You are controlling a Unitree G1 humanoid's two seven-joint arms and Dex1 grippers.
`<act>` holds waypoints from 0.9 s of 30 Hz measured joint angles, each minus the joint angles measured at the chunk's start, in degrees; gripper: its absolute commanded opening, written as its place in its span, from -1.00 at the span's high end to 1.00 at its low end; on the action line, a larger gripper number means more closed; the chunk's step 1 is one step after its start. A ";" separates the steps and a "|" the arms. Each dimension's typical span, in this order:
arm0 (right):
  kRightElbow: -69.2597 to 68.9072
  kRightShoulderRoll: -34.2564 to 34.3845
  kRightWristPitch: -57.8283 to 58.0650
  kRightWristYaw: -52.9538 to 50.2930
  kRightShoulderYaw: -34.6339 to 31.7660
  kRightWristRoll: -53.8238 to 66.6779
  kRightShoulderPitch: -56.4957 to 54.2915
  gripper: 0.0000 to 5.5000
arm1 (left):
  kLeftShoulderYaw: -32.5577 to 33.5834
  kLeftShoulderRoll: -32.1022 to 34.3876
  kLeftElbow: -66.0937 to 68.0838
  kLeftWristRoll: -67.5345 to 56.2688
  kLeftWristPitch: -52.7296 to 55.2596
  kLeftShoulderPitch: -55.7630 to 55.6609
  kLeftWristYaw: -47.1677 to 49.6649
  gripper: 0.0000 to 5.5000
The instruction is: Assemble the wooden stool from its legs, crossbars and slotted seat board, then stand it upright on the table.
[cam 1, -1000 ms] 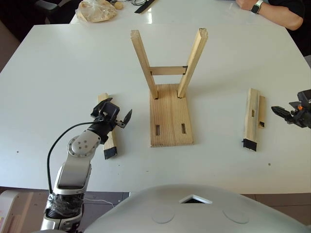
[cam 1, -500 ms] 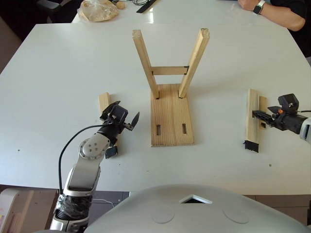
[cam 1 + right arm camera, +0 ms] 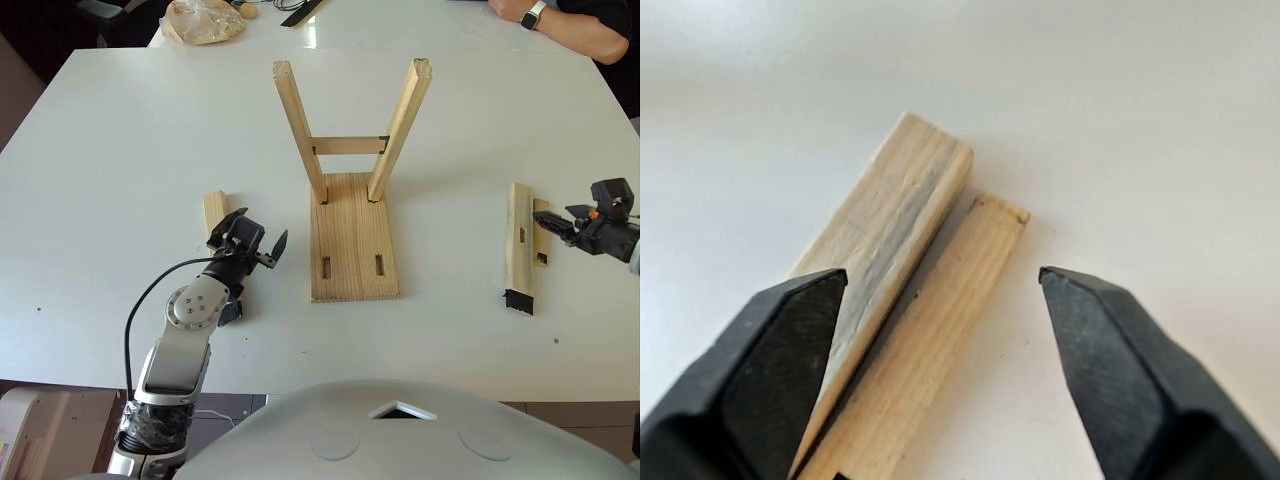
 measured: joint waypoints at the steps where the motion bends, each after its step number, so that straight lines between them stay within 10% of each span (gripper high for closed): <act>1: 0.06 -0.05 -0.20 0.00 0.18 -0.27 0.26 -0.30 | -0.02 0.00 0.00 0.02 -0.02 0.07 0.01 -0.63; 27: -4.62 3.06 -0.71 -3.34 0.66 -0.55 6.25 -0.30 | -0.94 0.16 0.32 0.46 -0.79 0.22 -0.40 -0.63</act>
